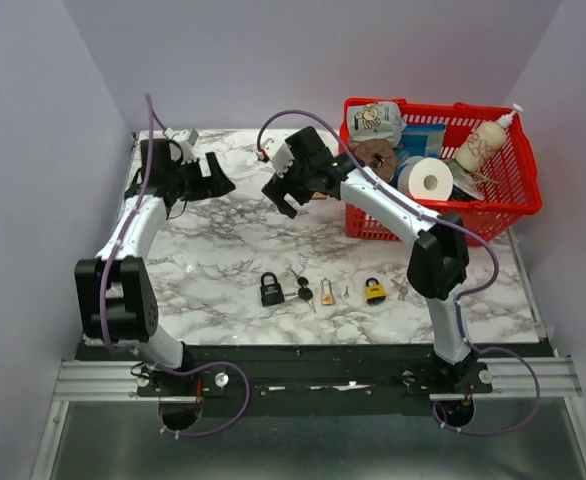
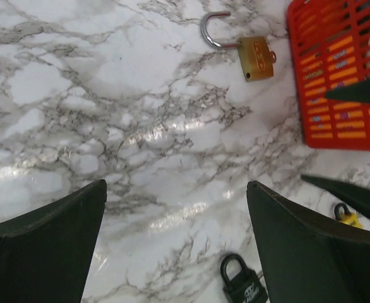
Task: Lock with the key
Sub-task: Move the lock to the center of the board.
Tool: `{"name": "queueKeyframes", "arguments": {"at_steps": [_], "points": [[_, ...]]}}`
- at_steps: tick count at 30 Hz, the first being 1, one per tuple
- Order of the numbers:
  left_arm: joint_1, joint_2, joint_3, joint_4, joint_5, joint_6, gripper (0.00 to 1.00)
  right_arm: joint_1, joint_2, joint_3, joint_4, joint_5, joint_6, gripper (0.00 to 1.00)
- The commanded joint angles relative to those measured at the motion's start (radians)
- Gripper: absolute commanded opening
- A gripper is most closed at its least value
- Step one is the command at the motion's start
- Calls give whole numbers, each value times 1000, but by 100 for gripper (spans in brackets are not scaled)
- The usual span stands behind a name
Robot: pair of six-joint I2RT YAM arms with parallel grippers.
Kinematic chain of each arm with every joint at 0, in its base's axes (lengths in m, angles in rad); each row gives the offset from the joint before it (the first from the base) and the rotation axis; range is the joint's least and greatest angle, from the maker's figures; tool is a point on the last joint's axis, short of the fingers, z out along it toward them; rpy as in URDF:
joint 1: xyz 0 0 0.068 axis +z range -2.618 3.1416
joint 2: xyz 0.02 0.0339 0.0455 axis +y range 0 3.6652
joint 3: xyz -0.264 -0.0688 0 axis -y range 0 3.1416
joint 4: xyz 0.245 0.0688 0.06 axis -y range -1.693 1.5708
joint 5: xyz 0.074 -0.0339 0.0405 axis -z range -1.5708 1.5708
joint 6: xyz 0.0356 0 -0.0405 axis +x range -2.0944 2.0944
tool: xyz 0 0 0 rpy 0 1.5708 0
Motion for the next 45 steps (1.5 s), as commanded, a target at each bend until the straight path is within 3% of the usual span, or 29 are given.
{"name": "queueKeyframes", "arguments": {"at_steps": [1,3,8,16,20,24,27,31,35,40,45], "points": [[-148,205,224,30,-296,-113,99,7,-155,-76,19,-60,1,100],[-218,306,280,45,-368,-99,99,7,-216,-116,22,-80,1,100],[-300,550,513,19,-395,-133,99,7,-336,-235,48,-117,22,100],[-398,779,781,-57,-505,-32,99,7,-492,-347,42,-166,70,100],[-426,865,843,-87,-562,16,99,6,-525,-363,31,-185,75,100],[-440,912,886,-108,-629,27,98,7,-543,-375,30,-174,72,100],[-446,928,901,-143,-669,36,91,7,-567,-386,31,-172,79,100],[-455,975,972,-292,-672,50,76,7,-583,-403,37,-169,82,100],[-455,977,937,-321,-683,79,59,9,-589,-407,39,-166,82,100],[-435,864,761,-189,-611,18,65,7,-597,-419,42,-162,79,100],[-441,814,786,-108,-619,-27,67,7,-598,-423,40,-168,87,100]]}}
